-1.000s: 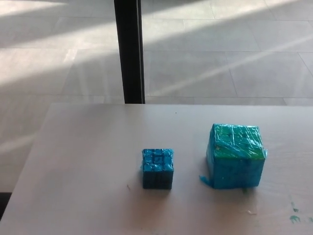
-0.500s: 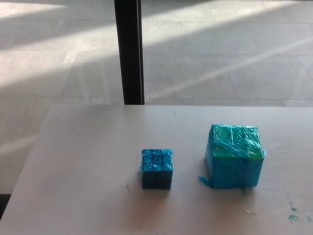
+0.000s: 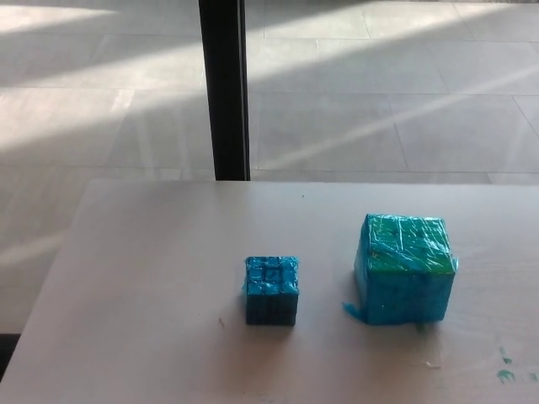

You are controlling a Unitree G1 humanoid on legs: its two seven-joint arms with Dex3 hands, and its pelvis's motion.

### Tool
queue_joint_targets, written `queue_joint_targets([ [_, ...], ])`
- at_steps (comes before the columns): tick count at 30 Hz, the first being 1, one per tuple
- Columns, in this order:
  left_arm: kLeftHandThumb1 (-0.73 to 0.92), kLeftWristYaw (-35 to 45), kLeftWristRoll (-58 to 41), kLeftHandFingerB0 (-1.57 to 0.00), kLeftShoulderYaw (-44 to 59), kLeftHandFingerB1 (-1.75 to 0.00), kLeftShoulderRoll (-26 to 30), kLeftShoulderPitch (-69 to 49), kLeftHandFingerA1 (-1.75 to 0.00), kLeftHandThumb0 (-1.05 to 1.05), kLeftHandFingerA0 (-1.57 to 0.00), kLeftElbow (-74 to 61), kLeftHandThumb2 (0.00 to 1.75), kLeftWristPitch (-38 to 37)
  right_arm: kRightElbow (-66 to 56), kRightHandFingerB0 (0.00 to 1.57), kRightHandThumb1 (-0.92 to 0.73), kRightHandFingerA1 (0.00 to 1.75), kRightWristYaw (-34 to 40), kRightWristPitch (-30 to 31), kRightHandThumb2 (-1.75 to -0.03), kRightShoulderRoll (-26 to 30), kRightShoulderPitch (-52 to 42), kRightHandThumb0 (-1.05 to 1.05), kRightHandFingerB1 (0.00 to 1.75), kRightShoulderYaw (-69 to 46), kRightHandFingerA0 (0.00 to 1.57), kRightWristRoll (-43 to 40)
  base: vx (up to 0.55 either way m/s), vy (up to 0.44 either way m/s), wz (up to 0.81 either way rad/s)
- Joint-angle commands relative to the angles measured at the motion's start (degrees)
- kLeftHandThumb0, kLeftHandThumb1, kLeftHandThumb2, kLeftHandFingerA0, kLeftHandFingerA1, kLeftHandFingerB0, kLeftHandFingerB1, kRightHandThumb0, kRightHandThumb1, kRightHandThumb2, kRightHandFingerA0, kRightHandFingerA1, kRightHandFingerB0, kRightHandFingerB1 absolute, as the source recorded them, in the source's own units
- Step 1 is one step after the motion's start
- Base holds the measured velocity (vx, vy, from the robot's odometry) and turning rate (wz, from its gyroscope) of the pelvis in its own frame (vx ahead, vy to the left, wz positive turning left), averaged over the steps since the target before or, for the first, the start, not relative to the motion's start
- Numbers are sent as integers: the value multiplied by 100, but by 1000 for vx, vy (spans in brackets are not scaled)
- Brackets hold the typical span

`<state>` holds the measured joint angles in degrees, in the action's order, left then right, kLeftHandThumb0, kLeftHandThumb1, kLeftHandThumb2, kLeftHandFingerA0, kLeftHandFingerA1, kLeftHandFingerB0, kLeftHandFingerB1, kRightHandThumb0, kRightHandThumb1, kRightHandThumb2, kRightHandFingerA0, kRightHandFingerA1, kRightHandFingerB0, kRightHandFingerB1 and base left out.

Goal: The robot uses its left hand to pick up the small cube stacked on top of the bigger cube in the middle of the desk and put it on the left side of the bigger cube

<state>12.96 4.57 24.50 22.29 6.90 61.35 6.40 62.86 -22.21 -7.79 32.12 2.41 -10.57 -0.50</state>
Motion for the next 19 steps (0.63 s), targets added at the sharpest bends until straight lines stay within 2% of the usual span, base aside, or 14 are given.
queue_joint_targets([
  [1,89,-21,-179,0,-183,0,259,-76,0,-95,0,178,67,-86,100,44,-66,56,54,110,-59,59,16,-38,38,-54,56,-61,0,0,0],
  [2,88,36,-157,0,-247,0,313,-125,0,-92,0,244,76,-158,74,45,-66,57,60,48,-59,37,-32,-39,39,-48,56,-56,0,0,0],
  [3,77,79,-240,0,-220,-10,321,-129,-22,-105,0,300,114,-181,65,38,-53,66,-5,4,-88,63,-42,-46,53,-26,50,-40,0,0,0],
  [5,76,94,-258,0,-281,-14,358,-143,-25,-105,0,323,115,-57,-61,38,-53,67,-54,-33,-89,56,-141,-45,54,-41,50,-71,0,0,0],
  [7,78,126,-231,0,-376,-9,395,-123,-22,-105,0,398,115,-143,-72,39,-53,66,1,32,-88,68,-109,-45,54,-37,52,-55,0,0,0],
  [8,77,3,-147,0,-493,-8,413,-102,-20,-105,0,457,116,-184,-43,46,-67,61,-32,5,-60,74,-101,-40,39,-55,57,-75,0,0,0],
  [11,79,85,-154,0,-610,-7,478,-183,-20,-105,0,466,117,-333,75,45,-65,56,80,134,-59,18,-3,-40,38,-48,57,-60,0,0,0],
  [12,80,155,-172,0,-637,-5,490,-199,-20,-105,0,475,117,-407,60,37,-52,65,54,90,-88,33,-14,-45,53,-25,51,-39,0,0,0],
  [13,79,205,-318,0,-549,-3,469,-171,-20,-105,0,494,114,-416,74,45,-67,57,72,78,-60,34,15,-40,39,-23,56,-32,0,0,0],
  [15,79,202,-315,0,-585,-3,479,-189,-18,-105,0,495,115,-465,53,46,-67,62,21,16,-60,28,-3,-40,40,-35,57,-56,0,0,0],
  [16,74,154,-387,0,-519,-4,457,-173,-17,-102,0,519,112,-401,-62,43,-67,58,16,22,-60,50,-53,-40,39,10,56,-14,0,0,0],
  [19,79,194,-324,0,-622,-3,490,-179,-16,-103,0,556,116,-469,-14,45,-67,59,32,62,-60,53,-14,-40,39,4,56,-23,0,0,0],
])
